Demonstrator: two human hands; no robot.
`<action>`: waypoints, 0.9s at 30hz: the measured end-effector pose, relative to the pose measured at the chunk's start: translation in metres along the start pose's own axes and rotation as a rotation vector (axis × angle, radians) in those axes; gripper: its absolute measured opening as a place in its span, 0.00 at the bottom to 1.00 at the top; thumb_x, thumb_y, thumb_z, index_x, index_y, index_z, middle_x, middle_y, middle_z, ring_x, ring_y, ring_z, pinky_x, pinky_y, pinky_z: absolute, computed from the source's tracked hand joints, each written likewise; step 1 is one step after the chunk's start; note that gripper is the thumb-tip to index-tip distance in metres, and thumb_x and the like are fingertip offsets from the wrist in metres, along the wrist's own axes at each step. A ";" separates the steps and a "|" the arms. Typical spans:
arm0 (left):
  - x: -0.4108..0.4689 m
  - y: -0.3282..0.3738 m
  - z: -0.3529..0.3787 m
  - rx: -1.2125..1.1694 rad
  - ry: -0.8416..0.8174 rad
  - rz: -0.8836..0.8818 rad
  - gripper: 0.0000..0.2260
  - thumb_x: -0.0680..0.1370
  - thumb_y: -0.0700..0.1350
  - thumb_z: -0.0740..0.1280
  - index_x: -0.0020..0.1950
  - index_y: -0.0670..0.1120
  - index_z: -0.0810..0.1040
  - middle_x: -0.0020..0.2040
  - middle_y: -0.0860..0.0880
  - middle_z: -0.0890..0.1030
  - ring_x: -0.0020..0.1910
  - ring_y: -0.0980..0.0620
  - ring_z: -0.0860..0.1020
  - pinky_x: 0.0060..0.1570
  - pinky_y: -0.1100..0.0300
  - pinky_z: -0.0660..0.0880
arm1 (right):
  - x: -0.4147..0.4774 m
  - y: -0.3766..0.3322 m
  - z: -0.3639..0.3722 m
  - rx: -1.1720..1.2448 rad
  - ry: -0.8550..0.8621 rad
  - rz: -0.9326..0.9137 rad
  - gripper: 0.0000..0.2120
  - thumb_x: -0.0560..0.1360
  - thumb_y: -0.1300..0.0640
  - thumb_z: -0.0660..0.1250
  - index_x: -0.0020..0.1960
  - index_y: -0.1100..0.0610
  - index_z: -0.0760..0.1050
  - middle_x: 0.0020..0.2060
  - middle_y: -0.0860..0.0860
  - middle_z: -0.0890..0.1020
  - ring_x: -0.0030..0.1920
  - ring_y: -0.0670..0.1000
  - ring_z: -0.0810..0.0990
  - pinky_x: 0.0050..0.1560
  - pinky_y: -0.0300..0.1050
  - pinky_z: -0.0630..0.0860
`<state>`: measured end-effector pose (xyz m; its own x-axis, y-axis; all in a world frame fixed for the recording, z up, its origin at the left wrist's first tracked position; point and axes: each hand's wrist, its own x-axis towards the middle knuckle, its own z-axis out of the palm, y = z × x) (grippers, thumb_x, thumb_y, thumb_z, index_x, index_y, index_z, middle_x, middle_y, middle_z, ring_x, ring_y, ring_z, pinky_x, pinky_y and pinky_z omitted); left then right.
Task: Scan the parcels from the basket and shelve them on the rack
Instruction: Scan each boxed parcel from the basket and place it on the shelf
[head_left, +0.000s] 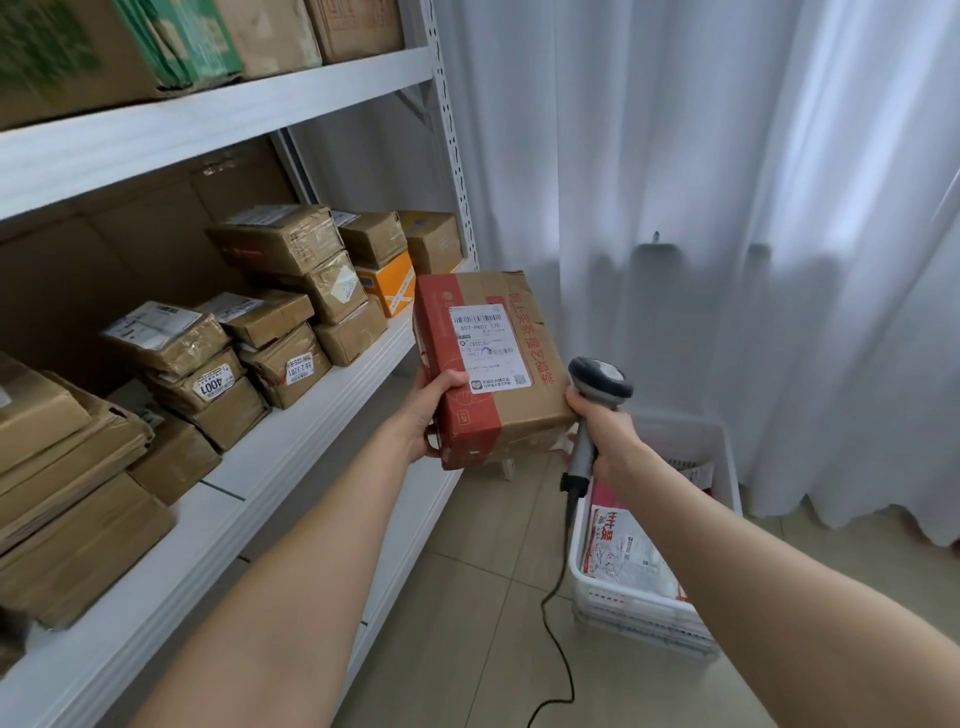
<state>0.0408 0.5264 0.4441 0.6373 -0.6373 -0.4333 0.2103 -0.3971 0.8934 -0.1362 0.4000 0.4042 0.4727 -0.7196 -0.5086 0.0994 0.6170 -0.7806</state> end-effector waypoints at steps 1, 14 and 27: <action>-0.001 -0.003 0.001 -0.028 0.016 0.019 0.26 0.71 0.55 0.71 0.67 0.58 0.67 0.53 0.49 0.80 0.49 0.49 0.78 0.47 0.47 0.75 | 0.001 0.000 0.001 -0.097 0.028 -0.047 0.12 0.73 0.53 0.74 0.51 0.56 0.74 0.45 0.54 0.81 0.48 0.55 0.80 0.59 0.57 0.78; -0.001 -0.029 -0.002 -0.090 0.028 0.115 0.24 0.74 0.48 0.70 0.68 0.58 0.69 0.52 0.51 0.81 0.48 0.52 0.79 0.35 0.58 0.72 | -0.034 -0.017 0.020 -0.310 -0.324 -0.072 0.08 0.74 0.63 0.67 0.53 0.63 0.75 0.29 0.55 0.79 0.25 0.50 0.72 0.27 0.40 0.72; 0.000 -0.036 -0.007 -0.118 0.053 0.124 0.24 0.74 0.51 0.69 0.69 0.58 0.67 0.52 0.51 0.80 0.48 0.51 0.78 0.36 0.57 0.71 | -0.056 -0.037 0.017 -0.459 -0.363 -0.002 0.02 0.74 0.62 0.64 0.46 0.61 0.73 0.26 0.53 0.76 0.23 0.48 0.72 0.25 0.38 0.72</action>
<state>0.0380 0.5451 0.4127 0.7011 -0.6397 -0.3149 0.2111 -0.2357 0.9486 -0.1519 0.4232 0.4673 0.7509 -0.5152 -0.4131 -0.2505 0.3566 -0.9000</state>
